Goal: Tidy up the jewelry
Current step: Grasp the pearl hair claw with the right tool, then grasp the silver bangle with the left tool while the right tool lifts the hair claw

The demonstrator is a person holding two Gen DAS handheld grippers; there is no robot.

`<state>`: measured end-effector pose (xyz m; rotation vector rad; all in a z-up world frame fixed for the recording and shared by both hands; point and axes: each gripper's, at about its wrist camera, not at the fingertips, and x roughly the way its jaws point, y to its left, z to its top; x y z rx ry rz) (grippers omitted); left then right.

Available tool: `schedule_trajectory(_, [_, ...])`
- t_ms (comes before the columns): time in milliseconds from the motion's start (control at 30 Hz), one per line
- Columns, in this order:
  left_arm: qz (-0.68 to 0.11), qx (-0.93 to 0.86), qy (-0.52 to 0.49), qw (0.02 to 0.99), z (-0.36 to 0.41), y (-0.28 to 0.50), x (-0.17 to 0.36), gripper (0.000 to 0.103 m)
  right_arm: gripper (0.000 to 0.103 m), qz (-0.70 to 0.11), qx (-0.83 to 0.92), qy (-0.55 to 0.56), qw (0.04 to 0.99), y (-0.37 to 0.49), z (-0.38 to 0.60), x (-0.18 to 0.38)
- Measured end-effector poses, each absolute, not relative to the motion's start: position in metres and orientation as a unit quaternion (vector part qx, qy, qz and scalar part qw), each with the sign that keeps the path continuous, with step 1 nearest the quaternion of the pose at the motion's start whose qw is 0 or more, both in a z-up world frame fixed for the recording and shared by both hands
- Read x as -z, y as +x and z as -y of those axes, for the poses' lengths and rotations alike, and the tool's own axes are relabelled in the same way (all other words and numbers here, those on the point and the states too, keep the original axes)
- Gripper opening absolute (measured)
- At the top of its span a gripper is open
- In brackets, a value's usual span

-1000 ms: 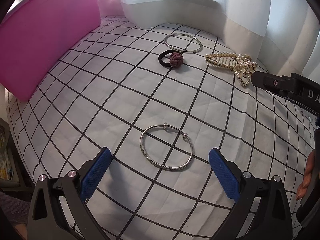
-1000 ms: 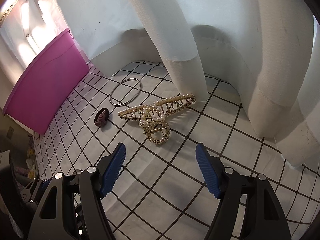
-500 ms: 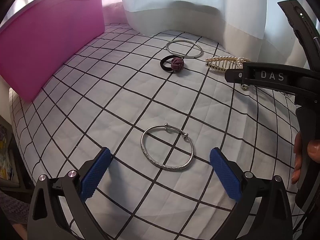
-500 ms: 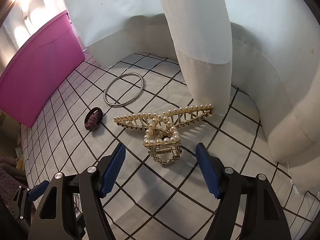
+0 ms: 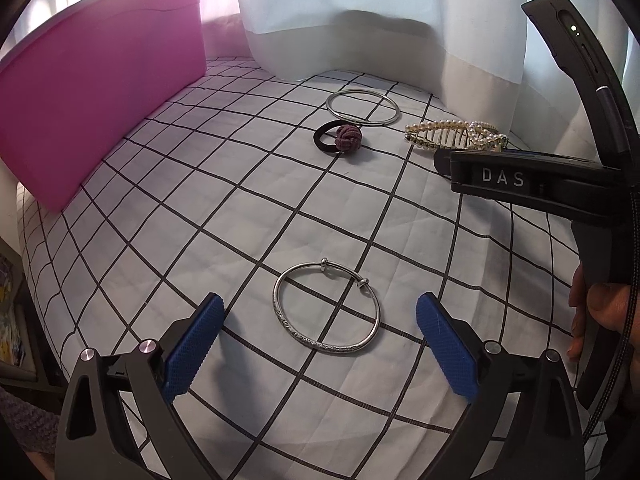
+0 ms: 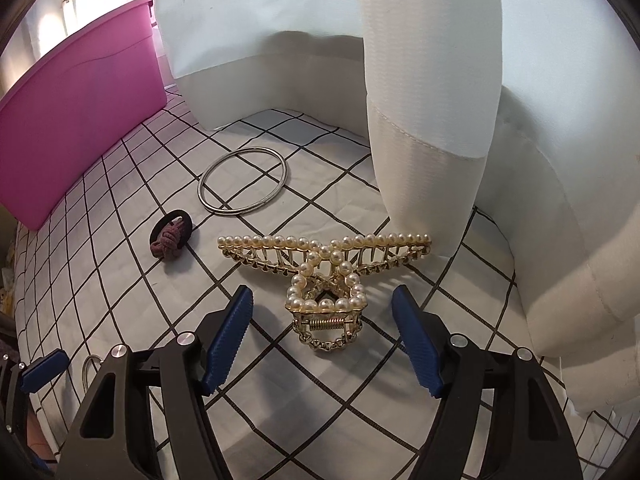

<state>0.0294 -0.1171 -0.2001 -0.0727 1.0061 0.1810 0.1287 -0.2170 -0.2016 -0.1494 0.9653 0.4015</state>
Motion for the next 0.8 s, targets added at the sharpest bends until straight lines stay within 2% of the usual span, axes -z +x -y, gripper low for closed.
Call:
schedule_trajectory(33, [-0.479, -0.082, -0.033, 0.873, 0.119, 0.028, 0.199, 0.088, 0.066, -0.459, -0.189, -0.071, 0.865, 0.129, 0.219, 0.201])
schedule_trajectory(100, [-0.473, -0.074, -0.027, 0.877, 0.123, 0.025, 0.197, 0.077, 0.051, -0.455, -0.175, -0.079, 0.869, 0.128, 0.22, 0.2])
schedule_trajectory(133, [-0.471, -0.07, -0.023, 0.879, 0.126, 0.024, 0.196, 0.069, 0.048, -0.454, -0.17, -0.083, 0.871, 0.128, 0.221, 0.2])
schedule_trajectory(200, [-0.467, -0.063, -0.019, 0.882, 0.129, 0.022, 0.195, 0.061, 0.039, -0.452, -0.166, -0.087, 0.872, 0.128, 0.223, 0.2])
schedule_trajectory(233, [-0.465, -0.06, -0.018, 0.883, 0.13, 0.022, 0.194, 0.054, 0.036, -0.45, -0.165, -0.09, 0.873, 0.127, 0.224, 0.199])
schedule_trajectory(267, [-0.464, -0.057, -0.015, 0.884, 0.132, 0.022, 0.193, 0.053, 0.031, -0.448, -0.163, -0.094, 0.874, 0.126, 0.224, 0.198])
schedule_trajectory(600, [-0.464, -0.056, -0.027, 0.884, 0.12, 0.02, 0.189, 0.052, 0.031, -0.437, -0.172, -0.07, 0.88, 0.112, 0.233, 0.189])
schedule_trajectory(800, [-0.439, -0.06, -0.028, 0.896, 0.102, 0.013, 0.168, 0.052, 0.031, -0.434, -0.178, -0.059, 0.881, 0.1, 0.23, 0.18])
